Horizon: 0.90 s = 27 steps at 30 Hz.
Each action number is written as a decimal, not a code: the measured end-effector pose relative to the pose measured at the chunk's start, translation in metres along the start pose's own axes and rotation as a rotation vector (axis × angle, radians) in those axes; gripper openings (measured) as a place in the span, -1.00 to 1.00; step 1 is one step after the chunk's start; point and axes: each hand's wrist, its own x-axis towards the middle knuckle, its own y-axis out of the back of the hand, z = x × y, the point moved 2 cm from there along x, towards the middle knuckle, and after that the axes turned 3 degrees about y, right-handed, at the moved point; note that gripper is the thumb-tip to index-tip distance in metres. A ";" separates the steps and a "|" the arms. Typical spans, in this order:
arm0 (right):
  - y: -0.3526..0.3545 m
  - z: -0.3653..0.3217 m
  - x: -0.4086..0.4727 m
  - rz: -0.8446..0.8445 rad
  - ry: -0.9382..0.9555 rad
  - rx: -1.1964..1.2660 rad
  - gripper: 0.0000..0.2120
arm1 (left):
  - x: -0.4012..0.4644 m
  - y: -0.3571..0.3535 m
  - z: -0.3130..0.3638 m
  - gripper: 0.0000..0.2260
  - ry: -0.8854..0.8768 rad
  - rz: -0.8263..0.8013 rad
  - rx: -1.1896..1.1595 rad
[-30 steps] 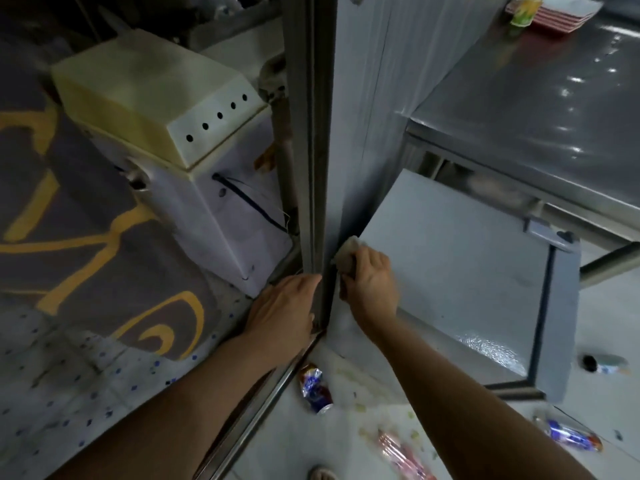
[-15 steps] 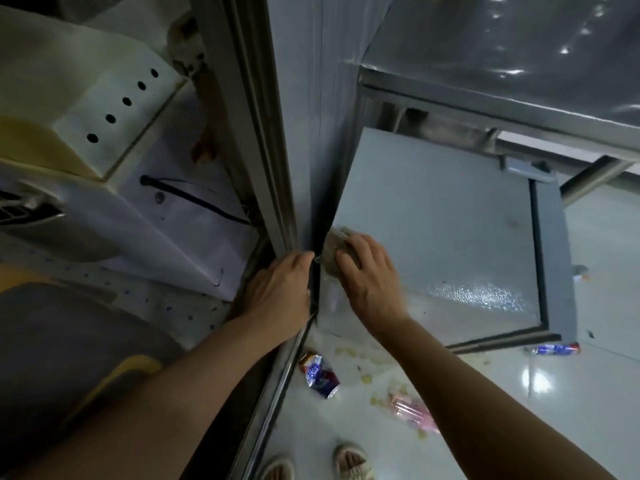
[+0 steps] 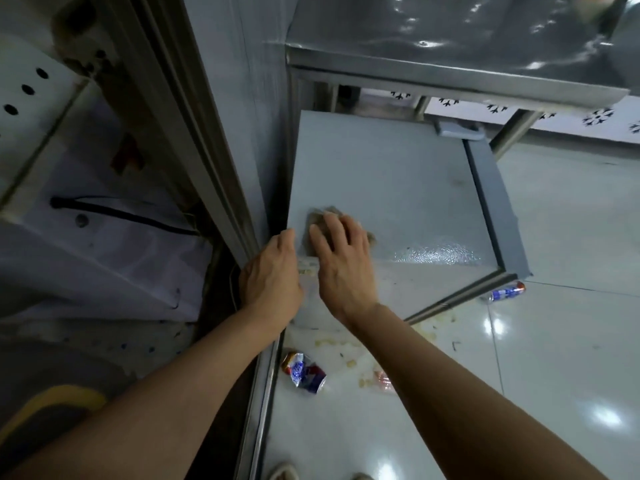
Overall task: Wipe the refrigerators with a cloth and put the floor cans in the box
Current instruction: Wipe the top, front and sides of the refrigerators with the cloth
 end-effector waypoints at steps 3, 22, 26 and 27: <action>0.006 0.023 -0.006 0.019 0.132 -0.016 -0.64 | -0.003 -0.004 0.005 -0.54 0.003 0.014 0.091; 0.053 0.155 -0.089 0.126 -0.347 -0.023 -0.55 | 0.004 -0.063 0.103 -0.49 -0.240 0.063 0.309; 0.041 0.120 -0.072 0.154 -0.139 0.060 -0.63 | 0.001 -0.063 0.104 -0.50 -0.218 0.085 0.279; 0.042 0.122 -0.072 0.117 -0.104 0.065 -0.62 | 0.001 -0.062 0.103 -0.47 -0.211 0.080 0.274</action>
